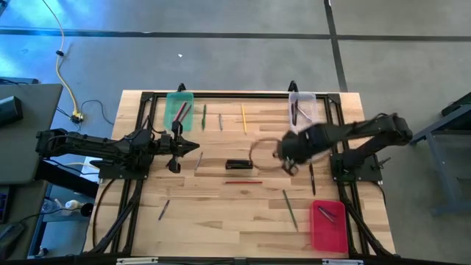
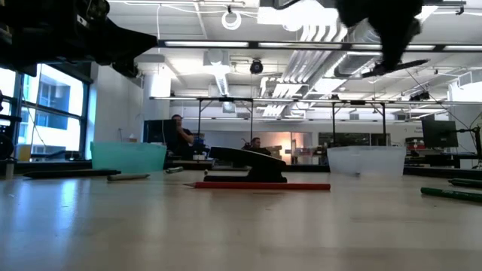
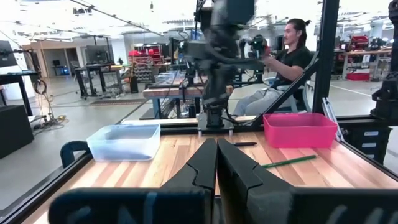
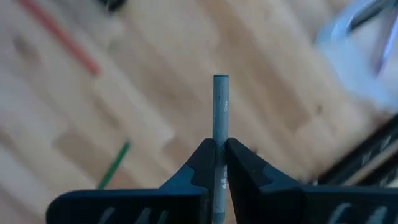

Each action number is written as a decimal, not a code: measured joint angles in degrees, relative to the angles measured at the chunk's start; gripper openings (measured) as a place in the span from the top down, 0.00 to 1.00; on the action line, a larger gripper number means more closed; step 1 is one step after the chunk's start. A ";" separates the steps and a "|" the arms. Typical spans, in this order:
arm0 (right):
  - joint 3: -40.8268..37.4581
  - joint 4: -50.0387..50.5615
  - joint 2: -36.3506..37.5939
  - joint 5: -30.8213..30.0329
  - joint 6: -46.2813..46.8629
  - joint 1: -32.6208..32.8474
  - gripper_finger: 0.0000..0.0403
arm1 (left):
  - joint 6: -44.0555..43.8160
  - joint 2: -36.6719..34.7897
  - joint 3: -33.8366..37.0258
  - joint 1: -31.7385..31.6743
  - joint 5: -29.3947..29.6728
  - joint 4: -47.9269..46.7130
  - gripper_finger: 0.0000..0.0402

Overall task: Sort crayons/erasers/pens/pencils in bins
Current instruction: Put the gray crayon into the red bin, then put the green pencil into the green bin

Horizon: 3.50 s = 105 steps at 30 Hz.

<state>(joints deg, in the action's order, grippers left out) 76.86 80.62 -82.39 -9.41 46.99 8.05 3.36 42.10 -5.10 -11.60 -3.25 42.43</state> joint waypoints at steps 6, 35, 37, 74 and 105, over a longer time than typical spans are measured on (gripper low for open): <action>0.00 3.62 0.00 4.10 15.02 14.35 0.97 | -0.15 -0.01 0.00 0.00 0.00 0.07 0.99; -11.53 -19.64 -3.41 12.05 55.05 48.02 0.97 | -3.33 0.00 0.00 0.04 -1.31 -0.19 0.99; -14.11 -22.92 -4.13 12.05 55.04 48.03 0.97 | -3.80 -0.01 0.00 0.07 -1.49 -0.65 0.99; -24.41 -36.43 -2.35 25.46 50.48 48.38 0.75 | -5.18 0.36 0.00 0.09 -1.44 -4.20 0.99; -47.32 -84.59 12.94 -10.44 -16.10 23.12 0.99 | -2.51 0.44 0.00 0.09 -0.58 -7.08 0.99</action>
<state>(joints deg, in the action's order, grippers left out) 29.54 -3.98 -69.45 -19.85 30.89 31.16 0.84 42.54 -5.10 -11.51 -3.83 35.35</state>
